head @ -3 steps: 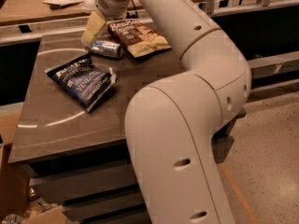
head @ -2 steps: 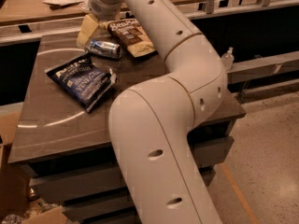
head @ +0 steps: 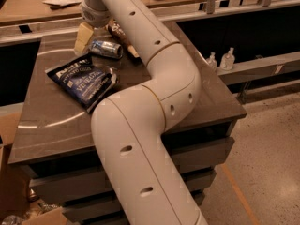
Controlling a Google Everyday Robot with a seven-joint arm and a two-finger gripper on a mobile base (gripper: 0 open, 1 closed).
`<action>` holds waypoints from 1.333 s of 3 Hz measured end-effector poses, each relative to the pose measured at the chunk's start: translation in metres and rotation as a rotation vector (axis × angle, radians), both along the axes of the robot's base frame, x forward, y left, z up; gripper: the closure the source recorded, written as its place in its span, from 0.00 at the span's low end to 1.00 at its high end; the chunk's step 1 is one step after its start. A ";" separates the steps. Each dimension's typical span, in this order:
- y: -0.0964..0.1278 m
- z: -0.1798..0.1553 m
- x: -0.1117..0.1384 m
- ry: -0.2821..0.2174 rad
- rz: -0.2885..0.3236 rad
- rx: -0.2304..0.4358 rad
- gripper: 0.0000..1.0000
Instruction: Place redbull can upright
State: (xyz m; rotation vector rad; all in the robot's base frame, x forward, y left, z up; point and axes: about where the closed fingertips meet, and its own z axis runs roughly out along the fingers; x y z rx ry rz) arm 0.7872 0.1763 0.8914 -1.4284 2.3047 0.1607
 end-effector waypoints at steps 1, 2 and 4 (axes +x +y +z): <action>0.006 -0.012 0.000 0.011 0.028 -0.029 0.15; 0.009 -0.020 0.000 0.021 0.045 -0.041 0.38; 0.014 -0.028 -0.003 0.037 0.082 -0.034 0.85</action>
Offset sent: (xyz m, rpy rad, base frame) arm 0.0487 0.0077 0.0122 -0.0901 0.0812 0.0700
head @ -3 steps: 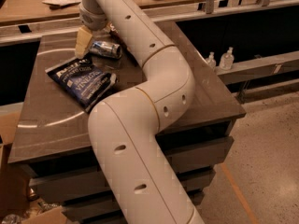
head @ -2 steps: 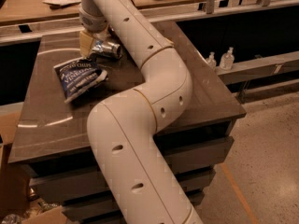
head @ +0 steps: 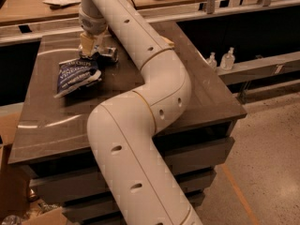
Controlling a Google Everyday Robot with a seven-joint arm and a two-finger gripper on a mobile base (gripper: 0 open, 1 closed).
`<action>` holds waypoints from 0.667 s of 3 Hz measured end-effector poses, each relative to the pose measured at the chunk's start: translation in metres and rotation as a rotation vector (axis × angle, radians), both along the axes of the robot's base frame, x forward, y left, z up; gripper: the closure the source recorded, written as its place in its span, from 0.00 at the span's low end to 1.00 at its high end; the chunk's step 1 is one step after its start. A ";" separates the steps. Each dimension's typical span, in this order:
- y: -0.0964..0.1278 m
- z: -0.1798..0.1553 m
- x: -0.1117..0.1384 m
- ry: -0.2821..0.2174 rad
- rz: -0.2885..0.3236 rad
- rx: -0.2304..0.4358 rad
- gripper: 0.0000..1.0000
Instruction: Place redbull can upright
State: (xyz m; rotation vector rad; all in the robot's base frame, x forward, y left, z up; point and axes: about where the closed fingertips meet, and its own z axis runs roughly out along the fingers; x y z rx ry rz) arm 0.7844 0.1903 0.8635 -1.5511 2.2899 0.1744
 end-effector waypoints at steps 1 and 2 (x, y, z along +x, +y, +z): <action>0.003 -0.001 -0.001 0.003 0.010 -0.003 0.83; 0.005 -0.002 -0.002 0.006 0.016 -0.001 0.58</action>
Offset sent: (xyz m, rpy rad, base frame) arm 0.0444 0.0016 0.0370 -0.0447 0.0685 0.0297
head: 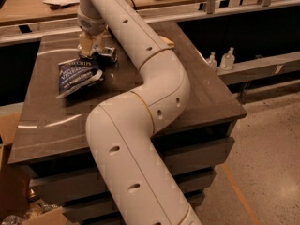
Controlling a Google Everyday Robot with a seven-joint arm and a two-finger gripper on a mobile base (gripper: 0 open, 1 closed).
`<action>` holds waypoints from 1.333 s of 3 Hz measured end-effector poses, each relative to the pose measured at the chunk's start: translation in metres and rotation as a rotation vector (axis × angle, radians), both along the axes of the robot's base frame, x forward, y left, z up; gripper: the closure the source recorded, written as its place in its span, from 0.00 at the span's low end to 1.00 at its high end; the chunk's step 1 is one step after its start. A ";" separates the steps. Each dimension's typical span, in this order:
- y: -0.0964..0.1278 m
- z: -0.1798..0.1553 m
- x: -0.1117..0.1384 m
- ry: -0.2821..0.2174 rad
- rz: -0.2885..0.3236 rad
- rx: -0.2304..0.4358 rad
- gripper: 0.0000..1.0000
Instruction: Place redbull can upright
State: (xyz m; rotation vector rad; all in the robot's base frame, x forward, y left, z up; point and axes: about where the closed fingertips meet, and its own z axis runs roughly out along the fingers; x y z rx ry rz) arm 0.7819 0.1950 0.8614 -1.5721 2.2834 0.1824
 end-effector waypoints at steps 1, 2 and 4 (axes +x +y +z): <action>0.000 0.001 0.000 0.002 -0.006 -0.001 0.35; -0.002 0.002 0.000 0.001 -0.012 -0.002 0.12; -0.005 0.004 0.000 -0.001 -0.014 -0.004 0.00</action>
Offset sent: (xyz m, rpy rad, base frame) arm 0.0482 -0.0093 0.0447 -0.0501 0.0546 -0.0125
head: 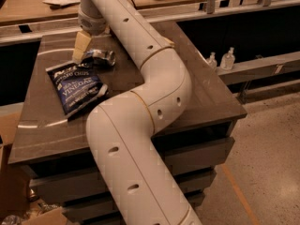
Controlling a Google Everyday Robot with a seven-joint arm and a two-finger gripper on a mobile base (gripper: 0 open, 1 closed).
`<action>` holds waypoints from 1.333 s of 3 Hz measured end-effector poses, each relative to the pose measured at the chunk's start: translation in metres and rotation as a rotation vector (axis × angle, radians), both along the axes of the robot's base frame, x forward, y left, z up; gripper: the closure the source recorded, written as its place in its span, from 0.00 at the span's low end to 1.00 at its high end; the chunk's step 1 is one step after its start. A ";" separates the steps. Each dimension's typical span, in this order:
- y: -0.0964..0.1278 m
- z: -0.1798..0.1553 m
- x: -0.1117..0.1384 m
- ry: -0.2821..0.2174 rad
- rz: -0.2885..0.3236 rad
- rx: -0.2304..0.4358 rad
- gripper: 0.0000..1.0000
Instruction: Place redbull can upright
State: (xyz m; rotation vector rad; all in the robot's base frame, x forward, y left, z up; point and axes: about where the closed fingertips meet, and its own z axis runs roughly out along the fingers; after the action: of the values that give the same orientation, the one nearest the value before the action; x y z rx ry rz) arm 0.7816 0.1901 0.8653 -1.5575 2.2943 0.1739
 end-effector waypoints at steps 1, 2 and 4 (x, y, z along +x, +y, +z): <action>0.000 -0.001 0.000 0.001 0.005 -0.007 0.00; 0.003 -0.006 -0.001 0.005 0.015 -0.017 0.00; 0.007 -0.013 -0.003 0.015 0.044 -0.017 0.46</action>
Offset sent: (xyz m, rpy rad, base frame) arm 0.0504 0.0030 0.0304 -0.0723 0.0634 0.0350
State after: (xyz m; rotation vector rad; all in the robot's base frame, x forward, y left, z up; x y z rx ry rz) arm 0.7787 0.1972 0.8527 -1.6215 2.2798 0.1789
